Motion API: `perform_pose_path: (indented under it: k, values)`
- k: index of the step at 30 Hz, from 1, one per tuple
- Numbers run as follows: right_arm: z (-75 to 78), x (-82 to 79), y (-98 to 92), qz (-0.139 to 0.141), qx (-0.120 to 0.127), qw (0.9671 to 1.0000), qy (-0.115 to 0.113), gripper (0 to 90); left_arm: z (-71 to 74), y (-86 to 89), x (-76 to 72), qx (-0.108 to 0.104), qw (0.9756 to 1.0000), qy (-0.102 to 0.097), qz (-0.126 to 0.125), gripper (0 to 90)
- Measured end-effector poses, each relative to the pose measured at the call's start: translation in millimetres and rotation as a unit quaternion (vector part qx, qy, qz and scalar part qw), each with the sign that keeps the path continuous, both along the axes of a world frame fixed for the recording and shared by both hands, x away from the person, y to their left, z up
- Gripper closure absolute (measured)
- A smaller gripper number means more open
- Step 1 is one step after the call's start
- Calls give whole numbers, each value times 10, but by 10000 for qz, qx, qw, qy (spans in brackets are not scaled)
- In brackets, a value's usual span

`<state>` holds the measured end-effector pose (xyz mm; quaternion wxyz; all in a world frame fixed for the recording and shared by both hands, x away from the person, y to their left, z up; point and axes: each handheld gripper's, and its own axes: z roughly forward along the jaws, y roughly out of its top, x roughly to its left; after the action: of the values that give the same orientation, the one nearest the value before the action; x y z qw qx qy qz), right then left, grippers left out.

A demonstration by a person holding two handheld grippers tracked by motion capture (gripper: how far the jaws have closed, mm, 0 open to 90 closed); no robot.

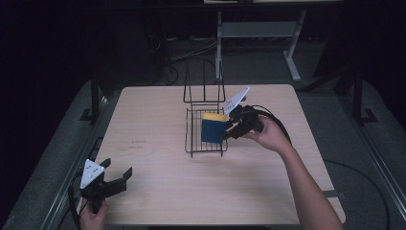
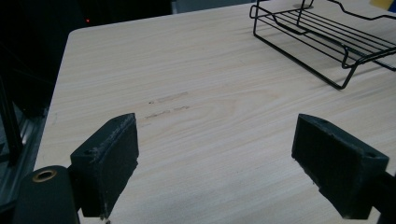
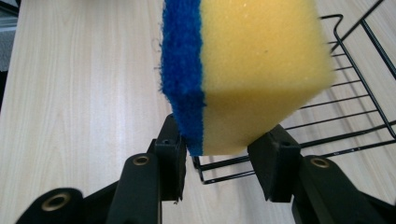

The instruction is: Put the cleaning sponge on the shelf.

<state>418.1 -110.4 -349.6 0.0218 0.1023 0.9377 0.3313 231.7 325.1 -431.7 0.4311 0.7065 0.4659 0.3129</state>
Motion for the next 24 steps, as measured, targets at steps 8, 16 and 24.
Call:
perform_pose_path:
  k: [8,16,24]
  values:
    - [-32,142,56,6,-108,9999,57,572,0,-7,2,4,10000,-1,4,141]
    - [-152,324,60,-76,21,9999,141,573,-4,5,2,-11,10000,12,12,141]
    - [-192,475,96,-180,-62,9996,218,573,2,23,-8,-8,10000,-15,25,141]
